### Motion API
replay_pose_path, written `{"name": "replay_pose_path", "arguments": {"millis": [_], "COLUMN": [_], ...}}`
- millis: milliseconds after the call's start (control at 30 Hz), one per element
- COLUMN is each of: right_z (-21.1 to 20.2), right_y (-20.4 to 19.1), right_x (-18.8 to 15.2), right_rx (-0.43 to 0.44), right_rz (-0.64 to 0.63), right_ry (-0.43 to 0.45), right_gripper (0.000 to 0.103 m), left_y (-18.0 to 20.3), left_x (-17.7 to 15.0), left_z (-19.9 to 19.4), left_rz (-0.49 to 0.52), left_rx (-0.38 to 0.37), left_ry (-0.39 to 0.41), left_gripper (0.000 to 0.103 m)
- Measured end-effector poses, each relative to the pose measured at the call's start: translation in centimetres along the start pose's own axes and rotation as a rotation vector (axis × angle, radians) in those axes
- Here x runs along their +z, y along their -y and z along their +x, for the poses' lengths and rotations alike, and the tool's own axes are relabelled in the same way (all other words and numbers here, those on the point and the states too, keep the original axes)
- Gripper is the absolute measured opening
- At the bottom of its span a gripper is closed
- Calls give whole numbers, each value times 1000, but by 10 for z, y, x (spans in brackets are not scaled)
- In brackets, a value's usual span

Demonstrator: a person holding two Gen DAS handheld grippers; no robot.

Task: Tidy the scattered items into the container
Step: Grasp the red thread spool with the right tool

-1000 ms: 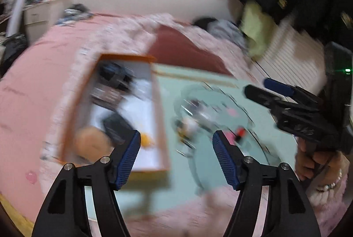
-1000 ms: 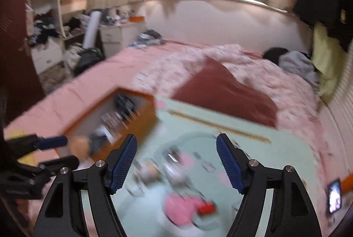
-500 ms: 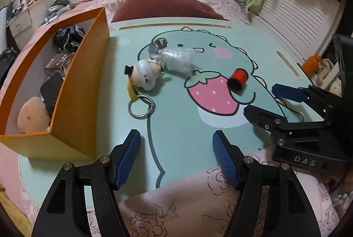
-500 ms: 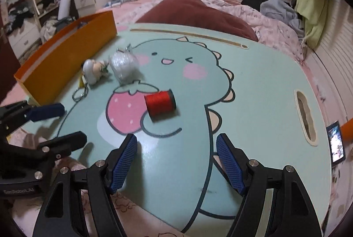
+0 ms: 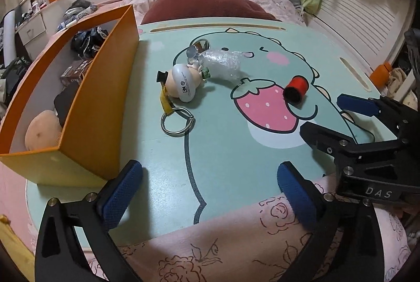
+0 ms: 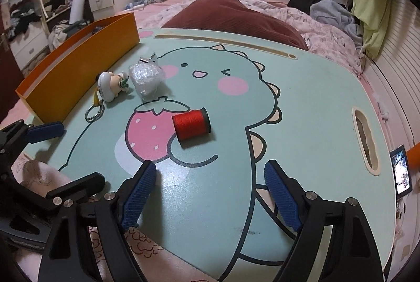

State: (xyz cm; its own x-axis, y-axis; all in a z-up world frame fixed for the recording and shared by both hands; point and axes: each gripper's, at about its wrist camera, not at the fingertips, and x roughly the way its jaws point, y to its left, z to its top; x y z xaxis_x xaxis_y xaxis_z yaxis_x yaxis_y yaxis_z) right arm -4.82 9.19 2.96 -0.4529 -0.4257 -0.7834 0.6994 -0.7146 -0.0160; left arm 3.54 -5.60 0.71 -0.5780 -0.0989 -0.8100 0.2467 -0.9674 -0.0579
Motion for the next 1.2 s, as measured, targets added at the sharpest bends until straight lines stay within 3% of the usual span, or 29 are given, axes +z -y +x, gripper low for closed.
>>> {"name": "replay_pose_path", "arguments": {"millis": [400,467,500,567,633,933,1133,1200], "right_z": [14,22,25,24,21,-4,-5,-6], "right_y": [-5,-3,-3,-5,-7,3,4,5], "right_x": [41,43,41,36,32,15,15,14], "right_rx": [-6,7,21,46,61,74,72,75], "right_rz": [-47,-43,-41,-55,-68,10,20,24], "right_ry": [38,9,-10,1,21,150,157,159], "right_gripper": [81,68,54,49,27,27,27,27], "left_y": [1,0,0,0,0,-18,-4,-1], "left_x": [-1,-1,-1,-1,-1,0,15,26], "left_z": [0,0,0,-1,-1,-9,-30,-27], "left_rz": [1,-2,-4,-6,-10,-97,-32,-35], "left_rx": [1,3,1,-3,-4,-104,-131,-109], "left_ry": [1,1,2,3,5,52,168,166], "left_gripper": [102,102,102,102,102,102,102,102]}}
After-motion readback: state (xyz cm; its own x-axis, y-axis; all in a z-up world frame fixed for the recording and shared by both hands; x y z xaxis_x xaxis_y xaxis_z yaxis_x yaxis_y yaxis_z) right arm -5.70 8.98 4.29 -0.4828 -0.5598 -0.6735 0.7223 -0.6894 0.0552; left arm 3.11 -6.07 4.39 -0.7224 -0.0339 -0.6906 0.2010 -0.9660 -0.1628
